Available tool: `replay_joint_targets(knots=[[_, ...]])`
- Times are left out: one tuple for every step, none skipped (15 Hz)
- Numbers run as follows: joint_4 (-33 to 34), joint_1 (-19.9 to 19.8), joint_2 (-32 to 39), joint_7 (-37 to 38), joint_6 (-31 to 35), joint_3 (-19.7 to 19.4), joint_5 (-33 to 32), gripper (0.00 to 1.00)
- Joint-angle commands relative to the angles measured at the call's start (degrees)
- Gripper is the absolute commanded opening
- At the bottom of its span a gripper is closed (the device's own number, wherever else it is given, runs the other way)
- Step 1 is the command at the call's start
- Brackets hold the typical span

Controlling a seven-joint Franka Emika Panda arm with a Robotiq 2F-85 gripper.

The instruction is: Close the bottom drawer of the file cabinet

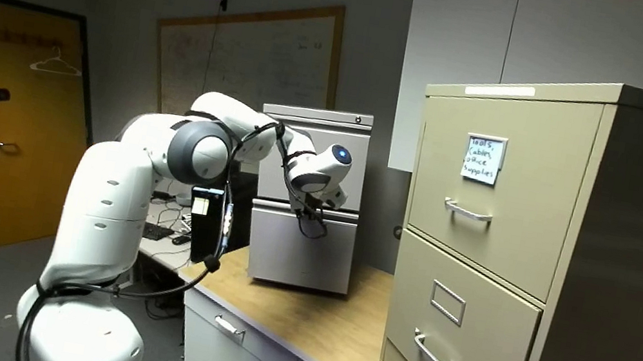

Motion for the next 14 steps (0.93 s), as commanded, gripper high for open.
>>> replay_joint_targets(knots=[[11.9,-2.0,5.5,-0.2,-4.0,1.3,1.8,0.00],[13.8,-2.2,6.7,0.1,-5.1,1.3,1.7,0.00],[15.6,-2.5,7.9,0.3,-6.1,1.3,1.6,0.00],[17.4,-2.7,9.2,0.4,-7.1,1.4,1.7,0.00],[19.1,-2.8,10.3,0.7,-8.2,1.5,1.5,0.00],[20.6,-2.9,11.3,0.8,-8.9,1.6,1.3,0.00],[22.0,-3.0,12.3,1.0,-9.7,1.7,1.1,0.00],[23.4,-3.0,13.3,1.2,-10.3,1.8,1.0,0.00],[24.7,-3.1,14.2,1.4,-11.2,1.8,0.8,0.00],[25.7,-3.3,14.9,1.5,-12.3,1.8,0.8,0.00],[26.7,-3.5,15.5,1.6,-13.4,1.8,0.9,0.00],[27.3,-3.8,15.9,1.6,-14.6,1.9,1.2,0.00],[27.6,-3.9,16.1,1.8,-15.4,1.8,1.1,0.00],[27.6,-4.0,16.1,1.7,-15.7,1.7,0.9,0.00]])
